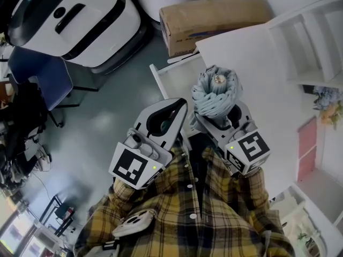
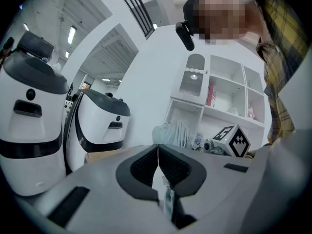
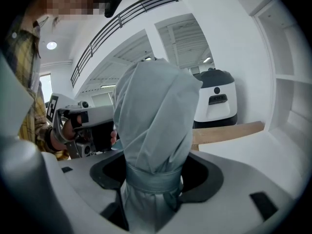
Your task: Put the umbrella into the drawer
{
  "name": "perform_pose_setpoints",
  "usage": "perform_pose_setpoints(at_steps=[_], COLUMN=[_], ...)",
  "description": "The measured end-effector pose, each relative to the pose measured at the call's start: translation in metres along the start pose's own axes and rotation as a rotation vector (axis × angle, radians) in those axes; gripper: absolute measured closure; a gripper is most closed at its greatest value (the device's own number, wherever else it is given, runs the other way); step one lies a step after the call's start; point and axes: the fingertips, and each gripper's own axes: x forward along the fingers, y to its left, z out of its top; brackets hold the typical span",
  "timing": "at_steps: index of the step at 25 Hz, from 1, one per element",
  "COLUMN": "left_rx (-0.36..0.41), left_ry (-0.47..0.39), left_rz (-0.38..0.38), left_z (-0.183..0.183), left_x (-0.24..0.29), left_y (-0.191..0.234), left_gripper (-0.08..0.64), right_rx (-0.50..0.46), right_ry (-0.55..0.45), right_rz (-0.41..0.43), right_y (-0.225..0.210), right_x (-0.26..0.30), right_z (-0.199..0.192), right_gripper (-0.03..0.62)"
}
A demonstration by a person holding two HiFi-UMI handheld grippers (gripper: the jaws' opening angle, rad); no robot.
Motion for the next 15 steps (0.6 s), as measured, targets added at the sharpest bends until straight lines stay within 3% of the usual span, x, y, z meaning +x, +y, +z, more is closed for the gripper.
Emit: perform_pose_setpoints(at_steps=[10, 15], left_rx=[-0.016, -0.038], left_ry=[0.013, 0.076], left_rz=[0.002, -0.003], left_z=[-0.027, -0.053], left_x=[0.005, 0.005], left_y=[0.016, 0.016], left_gripper=[0.537, 0.537], right_rx=[0.063, 0.096], right_ry=[0.059, 0.104], right_rz=[-0.012, -0.017], right_y=[-0.018, -0.026], right_x=[0.036, 0.055], right_z=[-0.042, -0.069], right_gripper=[0.278, 0.278])
